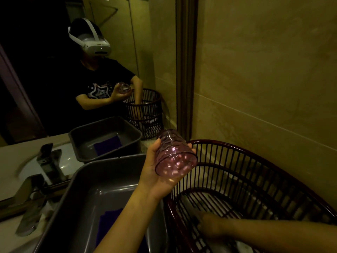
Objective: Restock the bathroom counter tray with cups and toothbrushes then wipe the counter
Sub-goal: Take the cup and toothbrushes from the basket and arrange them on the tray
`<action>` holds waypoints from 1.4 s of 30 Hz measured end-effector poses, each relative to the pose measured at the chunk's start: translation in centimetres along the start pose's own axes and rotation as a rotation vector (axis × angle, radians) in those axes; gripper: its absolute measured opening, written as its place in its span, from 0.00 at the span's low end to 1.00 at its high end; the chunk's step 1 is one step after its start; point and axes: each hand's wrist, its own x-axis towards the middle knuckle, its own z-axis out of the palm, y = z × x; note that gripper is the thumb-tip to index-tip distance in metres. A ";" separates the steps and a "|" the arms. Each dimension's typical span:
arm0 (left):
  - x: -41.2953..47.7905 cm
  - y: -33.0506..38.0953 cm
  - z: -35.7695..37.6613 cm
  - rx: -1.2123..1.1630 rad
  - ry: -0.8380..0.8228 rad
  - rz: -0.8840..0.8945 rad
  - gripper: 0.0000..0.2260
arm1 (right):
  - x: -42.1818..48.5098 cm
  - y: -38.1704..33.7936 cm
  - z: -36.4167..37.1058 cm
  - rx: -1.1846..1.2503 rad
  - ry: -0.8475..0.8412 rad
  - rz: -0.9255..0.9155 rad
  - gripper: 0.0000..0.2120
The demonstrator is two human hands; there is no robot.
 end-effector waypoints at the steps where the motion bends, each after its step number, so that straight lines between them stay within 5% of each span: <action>1: 0.0 0.0 0.1 -0.023 -0.014 0.021 0.44 | 0.9 0.1 -1.8 -0.006 -0.015 -0.023 0.21; 5: -1.3 0.6 1.2 -0.006 -0.018 0.029 0.37 | -2.4 -2.3 -6.9 0.123 0.020 -0.047 0.17; 8: -3.0 1.9 1.3 0.085 -0.002 0.058 0.32 | -6.1 -3.6 -11.7 0.156 0.224 -0.180 0.11; 11: -5.7 3.9 1.2 0.139 0.050 0.131 0.38 | -10.7 -6.2 -16.0 0.386 0.353 -0.325 0.07; 16: -11.8 7.3 0.7 0.281 0.221 0.319 0.41 | -14.0 -14.6 -16.0 0.605 0.326 -0.616 0.10; 20: -17.9 9.0 0.2 0.498 0.477 0.506 0.46 | -13.7 -22.9 -10.8 0.566 0.247 -0.790 0.05; 26: -29.2 10.7 -2.0 0.932 0.852 0.607 0.27 | -14.7 -32.2 -1.5 0.466 -0.052 -0.986 0.11; 32: -42.3 11.6 -5.0 0.915 1.132 0.726 0.34 | -16.9 -39.7 10.3 0.370 -0.347 -1.002 0.11; 42: -61.2 14.8 -12.7 0.744 1.376 0.609 0.21 | -19.6 -51.1 29.6 0.435 -0.550 -0.818 0.10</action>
